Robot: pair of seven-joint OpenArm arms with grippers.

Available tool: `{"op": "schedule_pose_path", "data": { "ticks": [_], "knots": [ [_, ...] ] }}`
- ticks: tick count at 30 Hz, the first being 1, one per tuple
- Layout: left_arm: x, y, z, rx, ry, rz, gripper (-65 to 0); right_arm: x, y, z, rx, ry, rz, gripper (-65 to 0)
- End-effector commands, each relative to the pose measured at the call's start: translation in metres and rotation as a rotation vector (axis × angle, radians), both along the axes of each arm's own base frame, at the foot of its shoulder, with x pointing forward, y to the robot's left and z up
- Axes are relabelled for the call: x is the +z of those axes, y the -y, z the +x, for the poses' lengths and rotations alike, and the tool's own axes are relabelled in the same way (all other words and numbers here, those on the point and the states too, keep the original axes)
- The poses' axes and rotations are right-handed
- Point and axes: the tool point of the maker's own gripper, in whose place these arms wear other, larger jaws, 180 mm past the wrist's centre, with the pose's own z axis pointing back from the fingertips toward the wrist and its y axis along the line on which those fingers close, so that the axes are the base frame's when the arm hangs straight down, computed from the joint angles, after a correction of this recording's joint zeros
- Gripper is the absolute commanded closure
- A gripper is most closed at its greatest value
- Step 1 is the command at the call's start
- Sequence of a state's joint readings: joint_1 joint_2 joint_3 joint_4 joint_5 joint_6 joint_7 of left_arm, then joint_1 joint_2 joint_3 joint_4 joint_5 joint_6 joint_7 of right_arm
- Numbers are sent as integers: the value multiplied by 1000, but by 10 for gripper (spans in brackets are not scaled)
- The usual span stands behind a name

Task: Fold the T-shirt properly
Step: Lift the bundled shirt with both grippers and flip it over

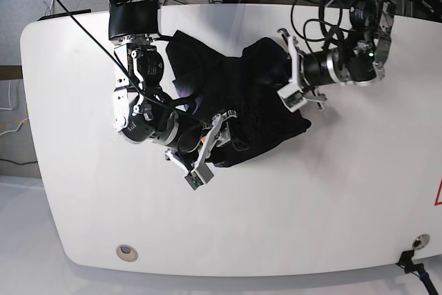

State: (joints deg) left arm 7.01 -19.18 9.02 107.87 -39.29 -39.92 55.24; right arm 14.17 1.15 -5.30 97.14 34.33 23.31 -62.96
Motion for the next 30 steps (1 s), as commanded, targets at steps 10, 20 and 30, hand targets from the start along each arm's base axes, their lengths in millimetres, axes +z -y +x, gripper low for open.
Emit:
{"op": "schedule_pose_path", "data": {
  "ticks": [10, 20, 30],
  "knots": [
    [-26, 55, -24, -98, 25, 98, 0, 9, 0, 52, -101, 102, 110, -219],
    [-43, 46, -24, -87, -4, 149, 0, -46, 14, 70, -113, 110, -17, -26],
    [-64, 13, 9, -52, -14, 204, 0, -113, 28, 46, -150, 44, -92, -25]
  ]
}}
